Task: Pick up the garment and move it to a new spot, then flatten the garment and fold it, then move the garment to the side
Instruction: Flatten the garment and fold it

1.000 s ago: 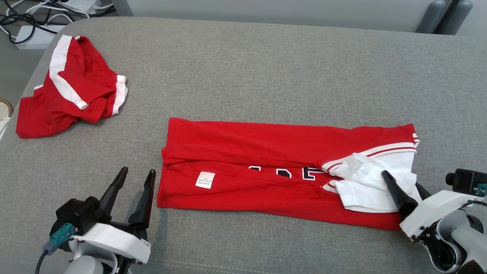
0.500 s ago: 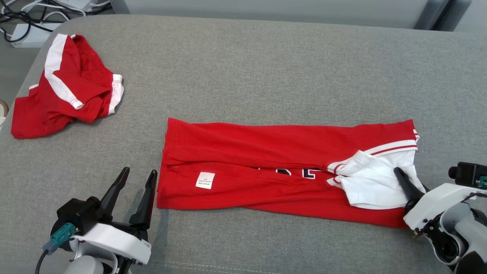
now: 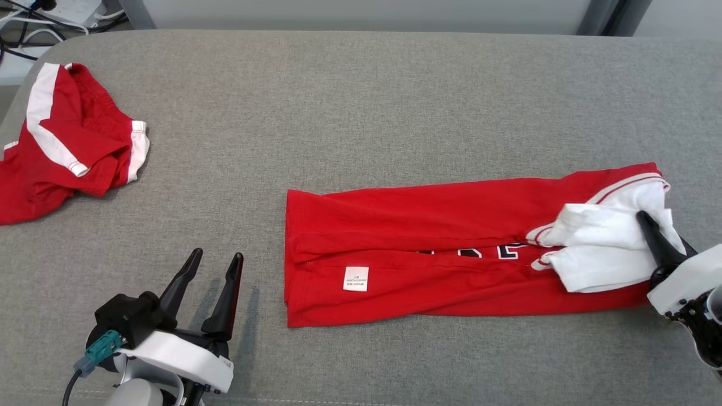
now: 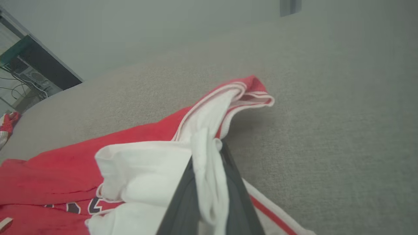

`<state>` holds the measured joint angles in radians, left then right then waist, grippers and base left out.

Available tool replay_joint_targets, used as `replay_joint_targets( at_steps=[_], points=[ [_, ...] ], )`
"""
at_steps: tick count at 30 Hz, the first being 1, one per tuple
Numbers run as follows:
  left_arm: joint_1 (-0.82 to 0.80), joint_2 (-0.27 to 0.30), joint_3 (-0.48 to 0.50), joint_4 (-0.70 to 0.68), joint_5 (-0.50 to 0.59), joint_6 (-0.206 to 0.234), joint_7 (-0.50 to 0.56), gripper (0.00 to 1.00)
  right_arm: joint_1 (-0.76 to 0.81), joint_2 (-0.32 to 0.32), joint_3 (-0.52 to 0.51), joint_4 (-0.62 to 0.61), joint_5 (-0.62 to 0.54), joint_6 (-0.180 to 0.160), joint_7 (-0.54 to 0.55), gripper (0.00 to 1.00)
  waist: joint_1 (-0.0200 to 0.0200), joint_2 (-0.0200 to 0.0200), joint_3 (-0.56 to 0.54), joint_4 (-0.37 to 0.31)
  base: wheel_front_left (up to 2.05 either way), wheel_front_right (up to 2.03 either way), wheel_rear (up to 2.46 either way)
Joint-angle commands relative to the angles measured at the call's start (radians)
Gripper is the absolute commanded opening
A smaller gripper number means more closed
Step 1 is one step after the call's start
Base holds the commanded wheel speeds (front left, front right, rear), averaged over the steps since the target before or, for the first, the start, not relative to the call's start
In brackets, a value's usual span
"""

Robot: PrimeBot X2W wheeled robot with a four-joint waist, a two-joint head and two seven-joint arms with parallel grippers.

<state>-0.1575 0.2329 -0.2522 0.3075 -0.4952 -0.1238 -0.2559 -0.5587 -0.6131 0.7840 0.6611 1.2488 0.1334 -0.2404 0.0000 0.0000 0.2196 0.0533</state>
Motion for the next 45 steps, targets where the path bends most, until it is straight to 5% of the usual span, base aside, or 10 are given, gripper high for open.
replay_joint_targets(
  at_steps=[1, 8, 16, 31, 42, 43, 44, 45],
  points=[
    [-0.044, 0.017, 0.031, -0.017, -0.013, -0.007, -0.006, 1.0, 0.013, -0.037, 0.002, -0.034, -0.013, -0.003, -0.019, 0.0, 0.0, 0.0, -0.001, -0.004, 0.0, 0.0, 0.0],
    [-0.05, 0.011, 0.017, -0.012, -0.017, -0.007, -0.006, 1.0, 0.009, -0.068, 0.024, -0.294, -0.067, -0.003, 0.01, 0.0, 0.0, 0.0, -0.006, -0.015, 0.0, 0.0, 0.0],
    [-0.071, -0.001, -0.013, -0.011, -0.021, -0.007, -0.006, 1.0, -0.017, -0.017, 0.071, -0.488, -0.102, -0.003, 0.135, 0.0, 0.0, 0.0, 0.001, 0.024, 0.0, 0.0, 0.0],
    [-0.111, -0.034, -0.093, -0.01, -0.034, -0.007, -0.006, 1.0, -0.096, 0.273, 0.141, -0.325, -0.172, -0.003, 0.217, 0.0, 0.0, 0.0, 0.042, 0.175, 0.0, 0.0, 0.0],
    [-0.122, -0.041, -0.12, 0.0, -0.044, -0.007, -0.006, 1.0, -0.145, 0.345, 0.194, -0.222, -0.164, -0.003, 0.185, 0.0, 0.0, 0.0, 0.052, 0.233, 0.0, 0.0, 0.0],
    [-0.122, -0.041, -0.119, 0.001, -0.044, -0.007, -0.006, 1.0, -0.149, 0.349, 0.194, -0.214, -0.158, -0.003, 0.176, 0.17, 0.0, 0.0, 0.051, 0.233, 0.0, 0.0, 0.0],
    [-0.121, -0.04, -0.116, 0.002, -0.044, -0.007, -0.006, 1.0, -0.152, 0.354, 0.194, -0.208, -0.152, -0.003, 0.169, 0.49, 0.0, 0.0, 0.05, 0.231, 0.0, 0.0, 0.0],
    [-0.12, -0.04, -0.114, 0.003, -0.043, -0.007, -0.006, 1.0, -0.156, 0.358, 0.196, -0.208, -0.144, -0.003, 0.164, 1.0, 0.0, 0.0, 0.048, 0.228, 0.0, 0.0, 0.0]
  ],
)
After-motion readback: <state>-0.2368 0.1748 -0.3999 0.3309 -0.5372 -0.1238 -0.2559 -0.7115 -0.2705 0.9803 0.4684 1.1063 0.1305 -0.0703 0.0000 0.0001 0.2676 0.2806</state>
